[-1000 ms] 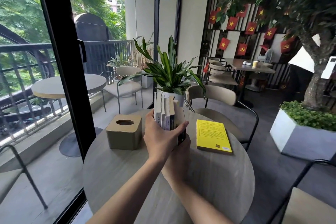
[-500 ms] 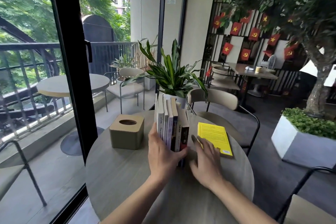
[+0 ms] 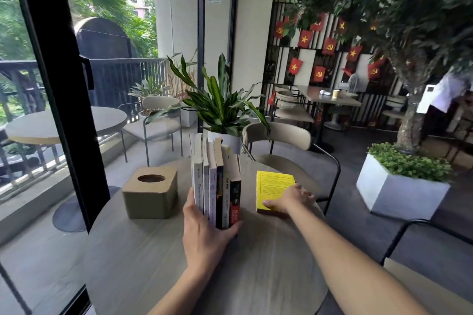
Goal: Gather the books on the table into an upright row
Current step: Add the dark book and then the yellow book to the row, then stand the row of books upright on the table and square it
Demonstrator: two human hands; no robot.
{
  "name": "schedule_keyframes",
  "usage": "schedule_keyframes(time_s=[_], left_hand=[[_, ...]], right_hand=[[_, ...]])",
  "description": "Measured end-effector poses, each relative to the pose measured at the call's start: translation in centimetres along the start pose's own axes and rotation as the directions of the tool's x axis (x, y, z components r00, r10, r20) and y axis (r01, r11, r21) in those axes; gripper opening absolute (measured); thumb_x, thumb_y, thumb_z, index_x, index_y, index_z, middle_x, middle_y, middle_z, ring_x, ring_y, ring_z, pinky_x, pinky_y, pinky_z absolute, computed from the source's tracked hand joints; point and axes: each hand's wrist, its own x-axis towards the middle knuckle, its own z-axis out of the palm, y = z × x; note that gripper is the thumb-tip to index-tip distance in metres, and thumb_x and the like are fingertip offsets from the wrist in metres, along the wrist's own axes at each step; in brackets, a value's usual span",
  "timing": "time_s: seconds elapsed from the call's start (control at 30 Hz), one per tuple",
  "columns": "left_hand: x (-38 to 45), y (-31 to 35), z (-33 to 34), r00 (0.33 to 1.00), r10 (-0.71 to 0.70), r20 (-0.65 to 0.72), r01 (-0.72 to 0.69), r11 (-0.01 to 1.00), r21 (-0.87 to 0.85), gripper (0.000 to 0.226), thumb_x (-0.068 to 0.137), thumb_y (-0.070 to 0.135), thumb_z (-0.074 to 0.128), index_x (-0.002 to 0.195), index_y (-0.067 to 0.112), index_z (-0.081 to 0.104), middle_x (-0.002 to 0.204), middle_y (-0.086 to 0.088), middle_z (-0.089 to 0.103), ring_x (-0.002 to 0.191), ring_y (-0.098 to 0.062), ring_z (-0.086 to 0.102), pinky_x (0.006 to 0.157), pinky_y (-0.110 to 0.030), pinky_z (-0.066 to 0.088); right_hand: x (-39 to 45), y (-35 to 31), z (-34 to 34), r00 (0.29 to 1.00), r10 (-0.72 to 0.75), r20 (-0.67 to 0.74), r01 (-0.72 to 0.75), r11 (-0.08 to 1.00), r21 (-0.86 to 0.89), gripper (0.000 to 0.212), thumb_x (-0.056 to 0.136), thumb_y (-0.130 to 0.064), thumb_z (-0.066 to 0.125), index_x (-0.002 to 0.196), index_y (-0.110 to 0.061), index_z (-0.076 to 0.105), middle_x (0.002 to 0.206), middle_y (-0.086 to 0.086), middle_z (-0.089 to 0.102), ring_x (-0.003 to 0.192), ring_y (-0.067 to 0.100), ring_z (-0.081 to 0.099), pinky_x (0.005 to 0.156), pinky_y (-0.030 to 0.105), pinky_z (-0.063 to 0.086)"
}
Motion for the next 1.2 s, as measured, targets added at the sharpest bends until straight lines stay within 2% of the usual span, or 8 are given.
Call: schedule_keyframes(time_s=[0.23, 0.27, 0.33, 0.4, 0.53, 0.7, 0.9, 1.2], left_hand=[[0.0, -0.1, -0.2, 1.000, 0.016, 0.008, -0.016, 1.000, 0.004, 0.130, 0.049, 0.048, 0.093, 0.147, 0.027, 0.009, 0.143, -0.007, 0.037, 0.127, -0.029, 0.048, 0.086, -0.048, 0.055], [0.1, -0.1, -0.2, 1.000, 0.017, 0.011, -0.017, 1.000, 0.009, 0.131, 0.049, 0.048, 0.093, 0.147, 0.027, 0.008, 0.143, -0.008, 0.036, 0.127, -0.029, 0.048, 0.085, -0.048, 0.055], [0.1, -0.1, -0.2, 1.000, 0.019, 0.011, -0.020, 1.000, 0.013, 0.132, 0.048, 0.048, 0.093, 0.147, 0.027, 0.007, 0.143, -0.007, 0.036, 0.126, -0.030, 0.048, 0.085, -0.048, 0.055], [0.2, -0.2, -0.2, 1.000, 0.022, 0.013, -0.022, 1.000, 0.012, 0.133, 0.048, 0.048, 0.093, 0.147, 0.027, 0.008, 0.143, -0.007, 0.035, 0.126, -0.030, 0.048, 0.086, -0.048, 0.054], [0.2, -0.2, -0.1, 1.000, 0.029, 0.007, -0.029, 1.000, 0.006, 0.133, 0.048, 0.047, 0.093, 0.148, 0.026, 0.008, 0.144, -0.005, 0.034, 0.129, -0.028, 0.046, 0.089, -0.049, 0.054], [0.0, 0.2, -0.3, 0.999, 0.029, -0.015, -0.030, 0.999, -0.021, 0.126, 0.050, 0.047, 0.093, 0.144, 0.033, 0.010, 0.145, -0.006, 0.037, 0.130, -0.027, 0.045, 0.091, -0.047, 0.052], [0.0, 0.3, -0.6, 0.999, 0.042, -0.006, -0.042, 0.999, -0.021, 0.124, 0.053, 0.046, 0.092, 0.144, 0.033, 0.010, 0.146, -0.007, 0.037, 0.130, -0.027, 0.045, 0.092, -0.048, 0.051], [-0.3, 0.8, -1.1, 1.000, 0.028, -0.007, -0.029, 0.991, -0.128, 0.110, 0.063, 0.073, 0.069, 0.149, 0.028, 0.017, 0.144, 0.003, 0.042, 0.127, -0.016, 0.047, 0.091, -0.032, 0.044]], right_hand=[[7.6, 0.7, 1.7, 0.955, 0.098, 0.281, -0.067, 0.991, -0.117, 0.164, 0.003, -0.082, 0.077, 0.146, -0.012, 0.037, 0.149, 0.006, 0.043, 0.131, 0.031, 0.046, 0.104, 0.046, 0.040], [8.0, 1.2, 1.9, 0.953, 0.046, 0.299, -0.031, 0.998, -0.056, 0.154, 0.011, -0.078, 0.083, 0.144, -0.010, 0.041, 0.146, 0.007, 0.046, 0.127, 0.029, 0.049, 0.102, 0.043, 0.043], [5.6, 1.6, 0.4, 0.955, -0.073, 0.286, 0.038, 0.991, 0.127, 0.091, 0.059, -0.053, 0.087, 0.127, -0.003, 0.055, 0.132, 0.012, 0.057, 0.110, 0.029, 0.058, 0.093, 0.039, 0.050], [2.6, 1.2, -1.5, 0.977, -0.152, 0.150, 0.100, 0.946, 0.307, 0.030, 0.087, -0.028, 0.064, 0.102, -0.002, 0.063, 0.109, 0.018, 0.064, 0.091, 0.033, 0.065, 0.088, 0.046, 0.055], [-2.0, -0.2, -3.5, 0.943, -0.140, -0.301, 0.282, 0.816, 0.505, 0.025, 0.099, -0.026, 0.044, 0.104, -0.002, 0.048, 0.116, 0.028, 0.060, 0.106, 0.042, 0.057, 0.075, 0.042, 0.040], [-6.5, 0.2, -2.8, 0.772, -0.097, -0.628, 0.574, 0.531, 0.624, 0.023, 0.085, -0.009, 0.069, 0.099, 0.004, 0.056, 0.093, 0.027, 0.069, 0.087, 0.041, 0.064, 0.063, 0.028, 0.030], [-8.3, 0.9, -0.6, 0.776, -0.329, -0.539, 0.617, 0.575, 0.538, 0.013, 0.085, -0.010, 0.070, 0.092, -0.003, 0.061, 0.081, 0.019, 0.071, 0.077, 0.037, 0.067, 0.062, 0.036, 0.045], [-9.4, 1.1, 2.5, 0.765, -0.634, -0.112, 0.620, 0.680, 0.390, 0.037, 0.090, -0.023, 0.061, 0.125, -0.022, 0.051, 0.116, 0.002, 0.067, 0.109, 0.025, 0.063, 0.093, 0.043, 0.053]])
